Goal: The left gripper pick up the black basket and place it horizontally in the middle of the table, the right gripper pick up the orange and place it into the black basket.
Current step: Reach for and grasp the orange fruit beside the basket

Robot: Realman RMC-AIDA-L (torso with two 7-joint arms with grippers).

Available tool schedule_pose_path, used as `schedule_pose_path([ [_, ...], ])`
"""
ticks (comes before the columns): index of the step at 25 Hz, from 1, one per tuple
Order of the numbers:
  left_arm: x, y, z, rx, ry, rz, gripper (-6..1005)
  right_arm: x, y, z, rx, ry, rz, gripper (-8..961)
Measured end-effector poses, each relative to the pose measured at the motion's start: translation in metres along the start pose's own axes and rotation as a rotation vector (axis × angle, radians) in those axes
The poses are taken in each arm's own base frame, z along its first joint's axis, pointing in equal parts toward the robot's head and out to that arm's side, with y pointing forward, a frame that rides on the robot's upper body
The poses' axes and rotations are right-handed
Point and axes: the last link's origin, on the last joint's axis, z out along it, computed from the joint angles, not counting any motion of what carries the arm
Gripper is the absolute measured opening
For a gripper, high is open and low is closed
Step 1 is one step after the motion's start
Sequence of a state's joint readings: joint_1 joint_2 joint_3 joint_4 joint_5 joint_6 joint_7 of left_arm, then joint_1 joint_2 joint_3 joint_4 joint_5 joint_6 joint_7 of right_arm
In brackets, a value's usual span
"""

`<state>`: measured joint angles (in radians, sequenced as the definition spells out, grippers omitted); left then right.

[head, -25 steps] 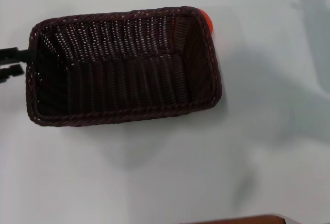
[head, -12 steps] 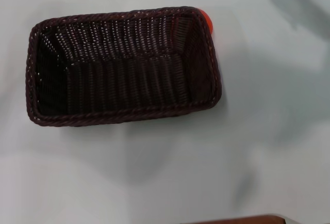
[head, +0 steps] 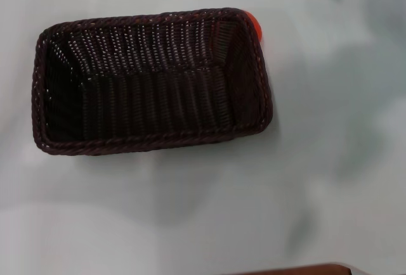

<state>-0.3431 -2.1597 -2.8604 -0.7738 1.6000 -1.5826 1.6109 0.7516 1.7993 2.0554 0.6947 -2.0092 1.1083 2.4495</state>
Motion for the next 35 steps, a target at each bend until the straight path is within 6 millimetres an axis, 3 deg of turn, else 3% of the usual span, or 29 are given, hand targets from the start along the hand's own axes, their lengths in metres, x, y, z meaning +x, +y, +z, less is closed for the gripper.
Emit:
schedule_pose_path([
  [3, -0.003, 0.001, -0.001, -0.004, 0.013, 0.005, 818, 0.001, -0.013, 0.009, 0.003, -0.076, -0.020, 811],
  [6, -0.009, 0.004, -0.002, -0.016, 0.016, 0.006, 880, 0.001, -0.023, 0.017, 0.001, -0.113, 0.008, 946],
  [8, -0.012, 0.005, -0.002, -0.021, 0.017, 0.009, 923, 0.000, -0.027, 0.023, 0.001, -0.131, 0.058, 946],
  [15, -0.018, 0.007, -0.002, -0.029, 0.013, 0.010, 923, -0.004, -0.040, 0.039, 0.010, -0.172, 0.153, 947],
  [25, -0.022, 0.009, 0.000, -0.043, -0.003, 0.003, 923, -0.026, -0.049, 0.059, -0.029, -0.285, 0.185, 947],
  [35, -0.027, 0.010, -0.002, -0.044, -0.006, -0.008, 923, -0.024, -0.055, 0.070, -0.033, -0.253, 0.194, 947],
])
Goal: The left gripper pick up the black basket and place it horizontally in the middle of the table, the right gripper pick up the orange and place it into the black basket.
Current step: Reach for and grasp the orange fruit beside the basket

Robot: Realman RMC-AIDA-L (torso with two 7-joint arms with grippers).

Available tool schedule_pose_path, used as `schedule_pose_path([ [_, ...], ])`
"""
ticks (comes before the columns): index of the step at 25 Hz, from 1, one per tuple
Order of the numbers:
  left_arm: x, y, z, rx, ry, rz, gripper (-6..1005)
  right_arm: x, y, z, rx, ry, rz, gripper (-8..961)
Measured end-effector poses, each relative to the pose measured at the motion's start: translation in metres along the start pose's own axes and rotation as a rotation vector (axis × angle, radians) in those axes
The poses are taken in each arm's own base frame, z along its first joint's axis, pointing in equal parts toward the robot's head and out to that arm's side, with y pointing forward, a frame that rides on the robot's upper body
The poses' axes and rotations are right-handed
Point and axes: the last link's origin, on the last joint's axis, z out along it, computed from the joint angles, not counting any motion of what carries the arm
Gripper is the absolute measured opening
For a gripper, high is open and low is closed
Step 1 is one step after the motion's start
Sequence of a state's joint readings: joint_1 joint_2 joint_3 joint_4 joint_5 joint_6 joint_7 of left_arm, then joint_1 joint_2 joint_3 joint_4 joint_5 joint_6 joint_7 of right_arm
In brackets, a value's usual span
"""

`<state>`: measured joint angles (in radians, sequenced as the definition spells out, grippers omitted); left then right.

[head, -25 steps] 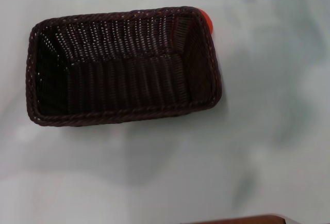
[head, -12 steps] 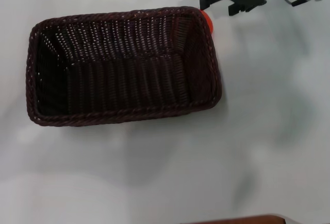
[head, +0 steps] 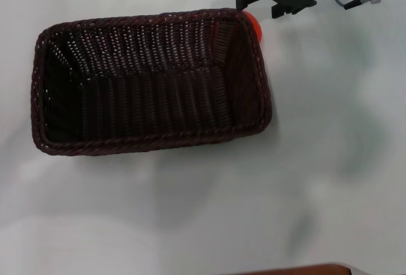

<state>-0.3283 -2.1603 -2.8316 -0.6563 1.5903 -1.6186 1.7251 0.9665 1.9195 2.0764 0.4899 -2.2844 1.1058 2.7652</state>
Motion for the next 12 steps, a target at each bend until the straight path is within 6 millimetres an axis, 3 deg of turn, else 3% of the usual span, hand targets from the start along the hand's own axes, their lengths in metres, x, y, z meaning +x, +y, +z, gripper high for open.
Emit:
schedule_pose_path([
  [12, -0.001, -0.001, -0.003, 0.009, -0.002, -0.003, 923, -0.007, 0.002, 0.017, -0.023, 0.025, 0.013, 946],
])
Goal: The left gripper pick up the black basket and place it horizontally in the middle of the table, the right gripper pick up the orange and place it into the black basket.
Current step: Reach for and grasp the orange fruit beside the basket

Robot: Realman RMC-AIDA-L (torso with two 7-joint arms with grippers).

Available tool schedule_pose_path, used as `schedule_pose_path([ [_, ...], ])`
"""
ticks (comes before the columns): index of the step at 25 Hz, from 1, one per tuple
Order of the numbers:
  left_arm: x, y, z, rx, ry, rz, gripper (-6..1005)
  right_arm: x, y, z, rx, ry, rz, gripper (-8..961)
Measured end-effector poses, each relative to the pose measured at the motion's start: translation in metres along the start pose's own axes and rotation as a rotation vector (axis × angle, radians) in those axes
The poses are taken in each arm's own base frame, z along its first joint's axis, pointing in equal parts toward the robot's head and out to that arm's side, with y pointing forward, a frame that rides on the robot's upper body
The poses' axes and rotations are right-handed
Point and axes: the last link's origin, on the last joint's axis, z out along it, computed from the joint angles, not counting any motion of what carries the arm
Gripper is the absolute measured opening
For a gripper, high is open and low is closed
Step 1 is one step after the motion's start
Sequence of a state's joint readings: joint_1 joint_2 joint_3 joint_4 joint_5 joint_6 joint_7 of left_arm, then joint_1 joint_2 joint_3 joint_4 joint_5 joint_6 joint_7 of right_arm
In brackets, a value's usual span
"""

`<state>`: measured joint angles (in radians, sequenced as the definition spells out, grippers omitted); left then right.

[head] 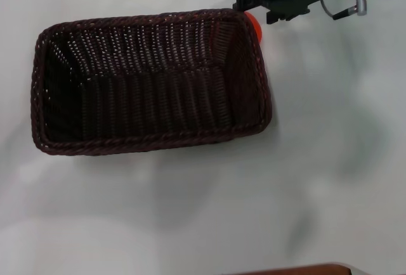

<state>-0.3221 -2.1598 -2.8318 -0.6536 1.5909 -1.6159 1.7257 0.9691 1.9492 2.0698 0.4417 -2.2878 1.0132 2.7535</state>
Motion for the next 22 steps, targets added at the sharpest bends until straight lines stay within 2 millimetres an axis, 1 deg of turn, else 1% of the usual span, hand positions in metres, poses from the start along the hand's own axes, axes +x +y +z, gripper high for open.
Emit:
schedule_pose_path([
  [5, -0.001, 0.000, 0.000, 0.000, 0.000, -0.004, 923, -0.003, 0.000, 0.007, -0.013, 0.015, -0.006, 932],
  [11, -0.001, 0.000, 0.000, 0.002, 0.003, -0.009, 923, -0.007, -0.004, 0.015, -0.036, 0.002, -0.041, 703],
  [16, -0.001, -0.001, -0.001, 0.008, 0.006, -0.010, 922, -0.007, -0.005, 0.016, -0.041, 0.006, -0.047, 499],
  [22, -0.001, -0.001, -0.002, 0.010, 0.007, -0.009, 922, -0.006, -0.004, 0.016, -0.035, 0.022, -0.058, 319],
])
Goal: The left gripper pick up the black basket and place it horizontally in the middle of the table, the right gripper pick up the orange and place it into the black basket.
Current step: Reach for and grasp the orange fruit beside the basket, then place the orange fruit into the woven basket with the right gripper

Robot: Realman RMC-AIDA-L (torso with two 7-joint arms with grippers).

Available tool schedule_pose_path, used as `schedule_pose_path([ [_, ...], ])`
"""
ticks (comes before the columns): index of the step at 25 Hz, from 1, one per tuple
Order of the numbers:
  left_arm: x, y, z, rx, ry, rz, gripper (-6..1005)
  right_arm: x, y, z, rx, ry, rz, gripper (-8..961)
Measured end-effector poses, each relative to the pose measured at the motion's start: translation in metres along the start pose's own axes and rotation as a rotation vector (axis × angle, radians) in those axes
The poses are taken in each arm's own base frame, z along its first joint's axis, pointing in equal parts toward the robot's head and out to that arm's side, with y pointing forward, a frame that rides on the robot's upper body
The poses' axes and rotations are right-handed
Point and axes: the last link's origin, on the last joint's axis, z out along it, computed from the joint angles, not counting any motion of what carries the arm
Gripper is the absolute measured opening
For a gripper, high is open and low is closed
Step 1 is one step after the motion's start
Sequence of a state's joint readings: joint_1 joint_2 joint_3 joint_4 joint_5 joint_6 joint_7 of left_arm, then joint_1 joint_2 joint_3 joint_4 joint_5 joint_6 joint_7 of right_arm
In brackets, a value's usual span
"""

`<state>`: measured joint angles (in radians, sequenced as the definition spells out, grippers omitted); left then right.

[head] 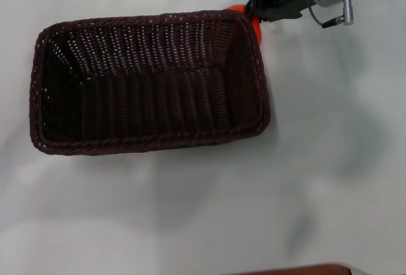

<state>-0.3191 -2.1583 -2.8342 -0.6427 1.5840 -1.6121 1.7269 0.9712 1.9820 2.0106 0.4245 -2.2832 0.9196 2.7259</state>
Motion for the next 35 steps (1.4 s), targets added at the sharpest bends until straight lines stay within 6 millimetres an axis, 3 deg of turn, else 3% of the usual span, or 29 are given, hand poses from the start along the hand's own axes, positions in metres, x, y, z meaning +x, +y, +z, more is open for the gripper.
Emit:
schedule_pose_path([
  [2, 0.000, 0.000, 0.000, -0.001, -0.001, 0.000, 922, 0.000, 0.000, 0.000, 0.008, 0.009, 0.000, 167],
  [7, 0.000, 0.000, -0.001, 0.002, -0.001, 0.002, 922, 0.002, 0.001, -0.003, 0.065, 0.091, 0.026, 144],
  [11, -0.002, -0.001, -0.003, 0.012, 0.007, 0.035, 922, 0.007, -0.004, -0.019, 0.228, 0.293, 0.028, 126],
  [18, -0.010, 0.000, -0.002, 0.017, 0.013, 0.036, 922, -0.013, -0.038, -0.056, 0.678, 0.641, -0.233, 87],
  [21, -0.010, 0.000, 0.000, 0.017, 0.017, 0.033, 922, -0.030, -0.057, -0.065, 0.827, 0.676, -0.411, 81],
  [24, -0.010, 0.001, 0.001, 0.017, 0.028, 0.026, 922, -0.046, -0.069, -0.061, 0.878, 0.613, -0.529, 82],
  [29, -0.009, 0.001, 0.002, 0.011, 0.031, 0.025, 922, -0.065, -0.075, -0.051, 0.897, 0.498, -0.606, 165],
  [35, -0.008, 0.002, 0.002, 0.009, 0.045, 0.019, 922, -0.072, -0.061, -0.052, 0.868, 0.517, -0.572, 414],
])
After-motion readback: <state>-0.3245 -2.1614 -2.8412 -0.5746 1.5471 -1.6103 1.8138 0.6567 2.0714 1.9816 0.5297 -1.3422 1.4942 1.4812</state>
